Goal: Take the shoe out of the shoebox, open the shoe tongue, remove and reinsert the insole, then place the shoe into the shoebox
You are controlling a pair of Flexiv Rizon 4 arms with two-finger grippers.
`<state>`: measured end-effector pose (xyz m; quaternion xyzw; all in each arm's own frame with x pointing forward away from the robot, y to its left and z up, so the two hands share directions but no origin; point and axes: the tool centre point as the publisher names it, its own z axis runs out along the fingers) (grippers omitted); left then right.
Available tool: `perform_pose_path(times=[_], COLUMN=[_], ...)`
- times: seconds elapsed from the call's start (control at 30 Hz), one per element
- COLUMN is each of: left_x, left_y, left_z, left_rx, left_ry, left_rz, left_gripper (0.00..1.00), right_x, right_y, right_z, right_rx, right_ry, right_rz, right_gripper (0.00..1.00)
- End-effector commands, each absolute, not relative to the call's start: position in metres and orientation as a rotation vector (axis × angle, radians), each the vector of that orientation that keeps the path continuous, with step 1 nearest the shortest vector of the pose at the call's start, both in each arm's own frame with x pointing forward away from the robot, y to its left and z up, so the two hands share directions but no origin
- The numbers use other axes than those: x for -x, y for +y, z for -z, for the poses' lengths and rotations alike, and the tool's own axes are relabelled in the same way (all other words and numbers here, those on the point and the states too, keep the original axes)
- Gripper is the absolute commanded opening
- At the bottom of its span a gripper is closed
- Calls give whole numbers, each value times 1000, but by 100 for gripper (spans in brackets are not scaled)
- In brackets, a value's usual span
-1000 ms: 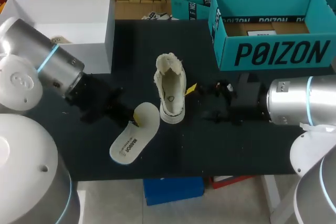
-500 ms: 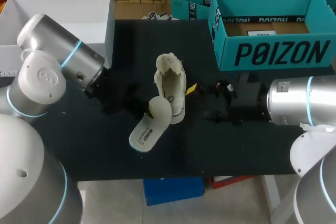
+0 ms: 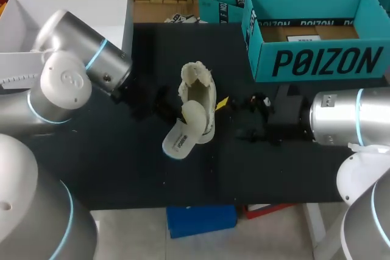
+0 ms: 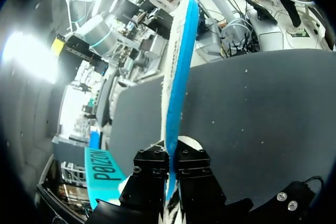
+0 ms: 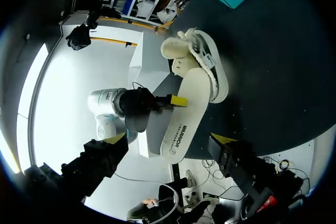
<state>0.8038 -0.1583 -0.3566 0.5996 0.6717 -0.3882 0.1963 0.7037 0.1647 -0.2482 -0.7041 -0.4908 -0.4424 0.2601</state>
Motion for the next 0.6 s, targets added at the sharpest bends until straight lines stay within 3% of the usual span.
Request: perform_pose_path(times=[0.03,0.6], left_x=[-819,-861], left_y=[-168,-180], left_z=[364,378], left_rx=[-1684,-1599], left_ry=[1879,1907], left_rz=[1100,1074], left_gripper=[0,0], right_x=[-703,-703], right_y=[165,165], right_z=[248,248], right_rx=[1911,1911], right_ry=[-1330,-1330], right_rz=[1198,1198], right_gripper=[100,100])
